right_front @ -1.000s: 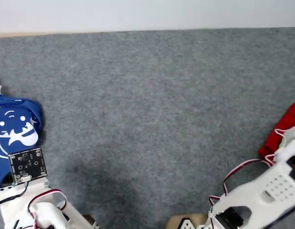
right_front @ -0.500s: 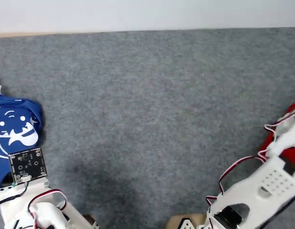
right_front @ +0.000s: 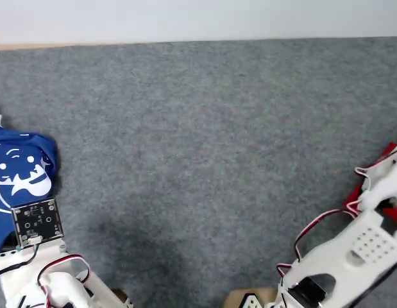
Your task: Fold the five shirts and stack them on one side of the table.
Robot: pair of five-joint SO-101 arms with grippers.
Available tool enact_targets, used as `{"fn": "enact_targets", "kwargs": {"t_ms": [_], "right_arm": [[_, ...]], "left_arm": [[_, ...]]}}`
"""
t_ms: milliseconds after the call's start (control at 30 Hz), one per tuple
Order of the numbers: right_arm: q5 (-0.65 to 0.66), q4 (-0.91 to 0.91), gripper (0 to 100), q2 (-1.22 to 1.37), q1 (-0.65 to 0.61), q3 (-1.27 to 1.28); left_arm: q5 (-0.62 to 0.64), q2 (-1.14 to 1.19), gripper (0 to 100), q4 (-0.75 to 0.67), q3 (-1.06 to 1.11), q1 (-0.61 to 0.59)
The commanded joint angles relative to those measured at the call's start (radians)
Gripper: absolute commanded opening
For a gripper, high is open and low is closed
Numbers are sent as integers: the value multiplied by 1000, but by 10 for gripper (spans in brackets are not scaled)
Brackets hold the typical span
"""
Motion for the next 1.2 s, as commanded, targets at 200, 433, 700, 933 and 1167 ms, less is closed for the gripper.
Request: {"fn": "enact_targets", "kwargs": {"t_ms": [200, 433, 700, 933, 1167], "right_arm": [[-12, -174, 13, -82, -56, -5], [-11, -302, 13, 114, -53, 17], [-5, -180, 13, -104, -7, 17], [40, -168, 13, -199, 131, 25], [184, -186, 13, -44, 272, 31]], "left_arm": [[-6, -3, 5, -20, -8, -3], [-6, -3, 5, -20, -8, -5], [-6, -3, 5, -18, -10, -6], [-6, -3, 5, -20, -4, -2], [-6, -3, 5, -21, -4, -2]]}}
